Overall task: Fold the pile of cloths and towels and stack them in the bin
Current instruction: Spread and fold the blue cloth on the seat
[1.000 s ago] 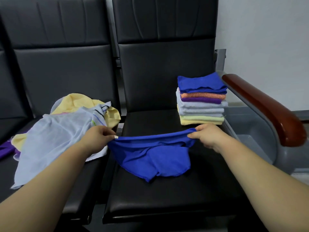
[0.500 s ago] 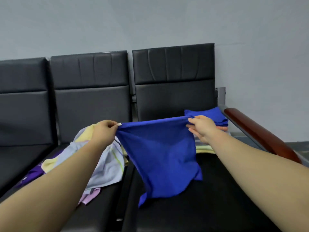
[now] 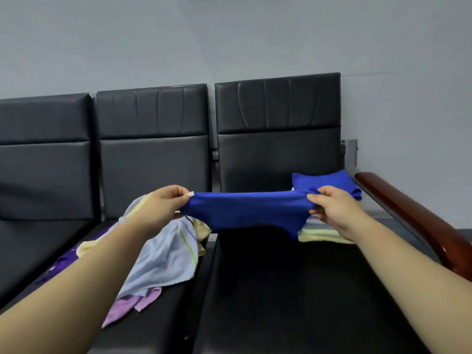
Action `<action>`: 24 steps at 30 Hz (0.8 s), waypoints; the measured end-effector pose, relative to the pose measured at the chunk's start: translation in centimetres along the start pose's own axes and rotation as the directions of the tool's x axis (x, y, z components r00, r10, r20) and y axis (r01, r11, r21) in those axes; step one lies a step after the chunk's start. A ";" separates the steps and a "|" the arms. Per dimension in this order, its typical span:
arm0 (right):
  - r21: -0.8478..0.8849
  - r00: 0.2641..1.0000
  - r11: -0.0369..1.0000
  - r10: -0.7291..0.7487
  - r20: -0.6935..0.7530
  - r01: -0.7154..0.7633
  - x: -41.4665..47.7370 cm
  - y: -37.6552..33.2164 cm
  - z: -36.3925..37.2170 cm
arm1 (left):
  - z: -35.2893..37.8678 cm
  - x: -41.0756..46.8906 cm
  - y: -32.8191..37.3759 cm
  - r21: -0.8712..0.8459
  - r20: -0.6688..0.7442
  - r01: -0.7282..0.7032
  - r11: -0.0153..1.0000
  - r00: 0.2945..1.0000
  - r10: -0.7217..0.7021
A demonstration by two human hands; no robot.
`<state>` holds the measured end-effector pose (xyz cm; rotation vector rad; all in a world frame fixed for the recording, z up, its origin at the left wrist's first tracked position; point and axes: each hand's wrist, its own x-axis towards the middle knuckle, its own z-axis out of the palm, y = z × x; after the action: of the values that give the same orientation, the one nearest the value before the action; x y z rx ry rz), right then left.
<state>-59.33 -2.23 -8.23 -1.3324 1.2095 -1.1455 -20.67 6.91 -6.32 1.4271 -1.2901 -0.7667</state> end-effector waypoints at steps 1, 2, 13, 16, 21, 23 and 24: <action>-0.135 0.999 0.990 0.038 0.024 -0.034 -0.7 1.8 -0.5 | 0.0 -0.6 -1.4 0.013 0.100 0.058 0.998 0.993 -0.059; -0.255 0.994 0.964 0.095 0.058 -0.077 -1.3 3.5 -1.0 | 0.0 -1.2 -2.8 0.061 0.184 0.109 0.992 0.976 -0.118; -0.384 0.951 0.903 0.270 0.151 -0.195 -4.2 10.4 -1.2 | 4.8 -5.1 -12.3 -0.145 0.249 0.467 0.872 0.871 -0.424; -0.268 0.937 0.923 0.321 0.138 -0.277 -4.3 11.8 0.1 | 5.1 -4.9 -12.8 -0.254 0.185 0.520 0.815 0.854 -0.487; -0.319 0.874 0.866 0.453 0.177 -0.385 -4.8 12.6 -0.1 | 4.9 -5.8 -12.6 -0.199 0.334 0.634 0.748 0.761 -0.556; -0.315 0.847 0.848 0.496 0.192 -0.425 -4.7 12.6 -0.6 | 4.5 -5.9 -12.7 -0.213 0.344 0.656 0.724 0.744 -0.573; -0.312 0.837 0.842 0.510 0.196 -0.440 -4.7 12.6 -0.9 | 4.4 -5.9 -12.7 -0.227 0.347 0.662 0.715 0.741 -0.576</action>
<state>-61.61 1.88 -20.84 -1.2219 1.4115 -0.4392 -22.14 10.23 -20.60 1.5156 -0.7660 -1.5990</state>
